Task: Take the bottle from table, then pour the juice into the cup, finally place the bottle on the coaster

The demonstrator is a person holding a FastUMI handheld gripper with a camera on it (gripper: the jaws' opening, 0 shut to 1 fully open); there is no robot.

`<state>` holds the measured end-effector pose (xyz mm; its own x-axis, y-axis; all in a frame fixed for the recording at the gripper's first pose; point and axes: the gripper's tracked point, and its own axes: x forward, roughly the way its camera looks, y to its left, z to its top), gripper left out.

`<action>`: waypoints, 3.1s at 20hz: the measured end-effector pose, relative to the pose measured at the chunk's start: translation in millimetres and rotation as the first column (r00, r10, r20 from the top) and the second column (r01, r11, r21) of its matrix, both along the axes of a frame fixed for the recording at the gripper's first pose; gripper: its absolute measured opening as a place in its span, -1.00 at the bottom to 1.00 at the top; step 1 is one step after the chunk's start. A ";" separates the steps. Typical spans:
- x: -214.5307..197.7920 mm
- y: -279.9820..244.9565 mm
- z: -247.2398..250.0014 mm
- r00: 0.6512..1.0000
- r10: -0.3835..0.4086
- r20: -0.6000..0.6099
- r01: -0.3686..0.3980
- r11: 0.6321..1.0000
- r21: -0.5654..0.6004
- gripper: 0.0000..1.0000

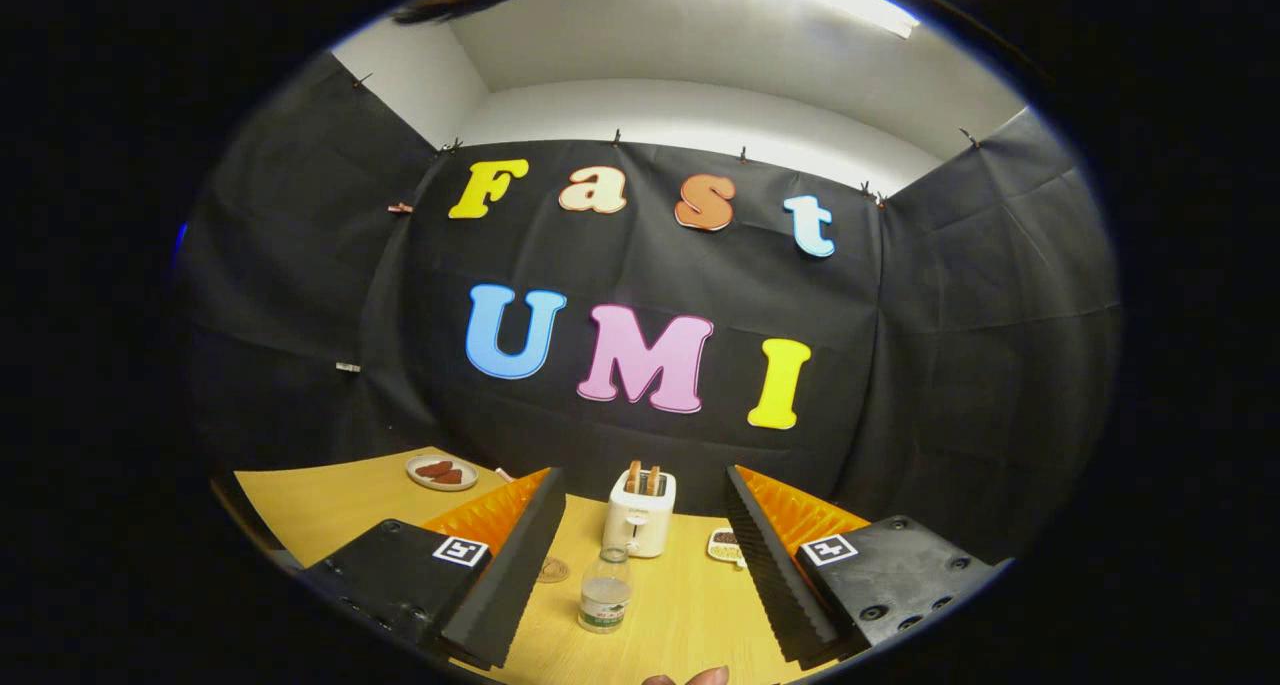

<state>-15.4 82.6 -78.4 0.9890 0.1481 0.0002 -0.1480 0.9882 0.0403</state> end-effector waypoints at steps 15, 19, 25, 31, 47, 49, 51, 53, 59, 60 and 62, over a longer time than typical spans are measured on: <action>45.1 38.7 -206.9 0.990 0.001 -0.142 0.005 0.999 0.047 0.95; 67.3 53.3 -240.3 0.987 -0.007 -0.163 0.017 0.998 0.062 0.95; 101.4 59.0 -273.7 0.981 -0.052 -0.188 0.069 0.994 0.081 0.95; 122.7 60.1 -286.3 0.968 -0.089 -0.233 0.118 0.987 0.112 0.55; 123.0 61.3 -174.8 0.972 -0.138 -0.192 0.080 0.955 -0.287 0.37; 124.8 70.6 -166.7 0.972 -0.134 -0.192 0.062 0.939 -0.338 0.38; 125.6 85.4 -159.0 0.978 -0.108 -0.178 0.029 0.917 -0.397 0.38; 125.3 95.9 -156.5 0.983 -0.092 -0.161 0.005 0.882 -0.472 0.36; 126.4 125.3 -157.5 0.990 -0.053 -0.134 -0.044 0.773 -0.633 0.36; 128.3 129.2 -155.5 0.991 -0.045 -0.123 -0.048 0.749 -0.660 0.36; 136.2 138.3 -159.3 0.992 -0.031 -0.126 -0.066 0.712 -0.700 0.36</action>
